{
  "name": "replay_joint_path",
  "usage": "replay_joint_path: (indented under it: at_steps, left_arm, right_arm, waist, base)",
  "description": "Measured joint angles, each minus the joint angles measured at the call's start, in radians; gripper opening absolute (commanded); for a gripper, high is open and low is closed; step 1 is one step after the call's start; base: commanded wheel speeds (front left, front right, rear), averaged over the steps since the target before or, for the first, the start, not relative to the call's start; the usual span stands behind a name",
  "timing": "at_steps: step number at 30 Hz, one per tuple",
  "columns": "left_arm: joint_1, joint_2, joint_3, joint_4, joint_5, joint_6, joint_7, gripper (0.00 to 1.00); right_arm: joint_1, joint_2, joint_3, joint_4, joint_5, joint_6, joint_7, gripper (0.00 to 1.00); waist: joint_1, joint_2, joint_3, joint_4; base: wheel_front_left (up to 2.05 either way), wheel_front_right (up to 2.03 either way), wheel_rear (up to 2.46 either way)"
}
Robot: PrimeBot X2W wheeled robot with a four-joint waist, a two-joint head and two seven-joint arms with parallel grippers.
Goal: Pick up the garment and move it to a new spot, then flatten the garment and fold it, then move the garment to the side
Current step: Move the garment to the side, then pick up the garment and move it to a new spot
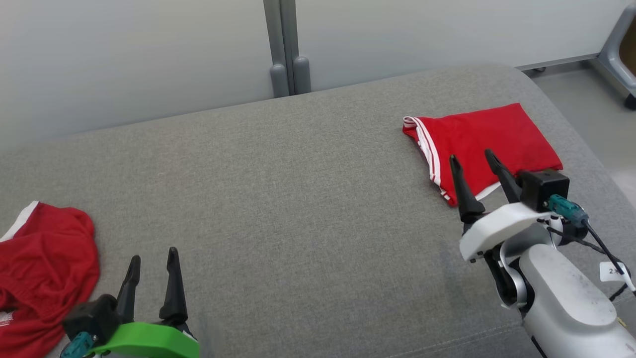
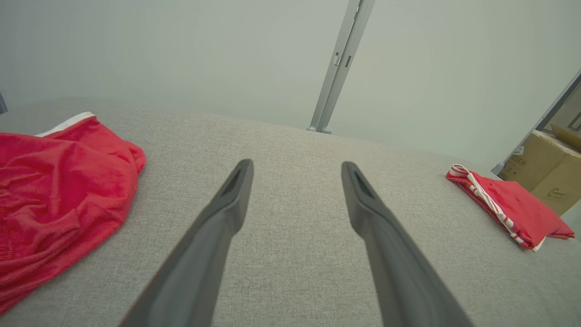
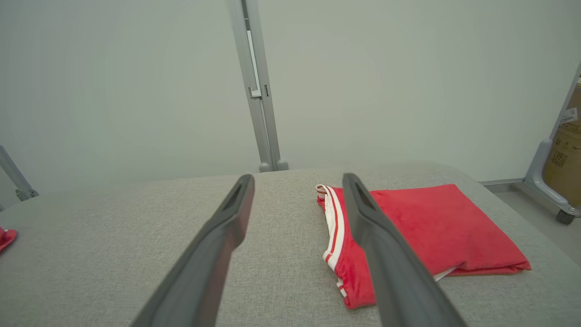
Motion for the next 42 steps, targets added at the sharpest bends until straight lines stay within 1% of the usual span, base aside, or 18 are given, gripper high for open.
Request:
replay_joint_path:
  at_steps: [1,4,12,24,42]
  left_arm:
    - [0.018,-0.002,0.001,0.004,0.004,0.000,0.000,1.00]
    - [0.035,-0.013,0.004,0.010,0.004,0.000,0.000,1.00]
    - [0.047,-0.026,0.023,0.000,0.022,0.000,-0.008,1.00]
    - [0.084,-0.030,0.060,-0.011,0.066,0.000,-0.009,1.00]
    - [0.096,-0.041,0.068,-0.017,0.085,0.000,-0.009,1.00]
  right_arm:
    - [0.033,0.003,-0.025,-0.010,-0.014,0.000,0.000,1.00]
    - [0.080,0.014,-0.055,-0.031,-0.027,0.000,0.000,1.00]
    - [0.145,0.062,-0.050,-0.091,-0.072,0.000,0.000,1.00]
    - [0.219,0.085,-0.068,-0.133,-0.129,0.000,0.000,1.00]
    - [0.269,0.098,-0.104,-0.171,-0.170,0.000,0.000,1.00]
  waist:
    - [0.0000,0.0000,-0.007,0.000]
    - [0.0000,0.0000,-0.016,0.003]
    - [0.0000,0.0000,-0.030,0.014]
    - [0.0000,0.0000,-0.041,0.020]
    - [0.0000,0.0000,-0.045,0.031]
  base:
    - [0.00,0.00,0.00]
    - [0.00,0.00,0.00]
    - [0.00,0.00,0.00]
    - [0.00,0.00,0.00]
    - [0.00,0.00,0.00]
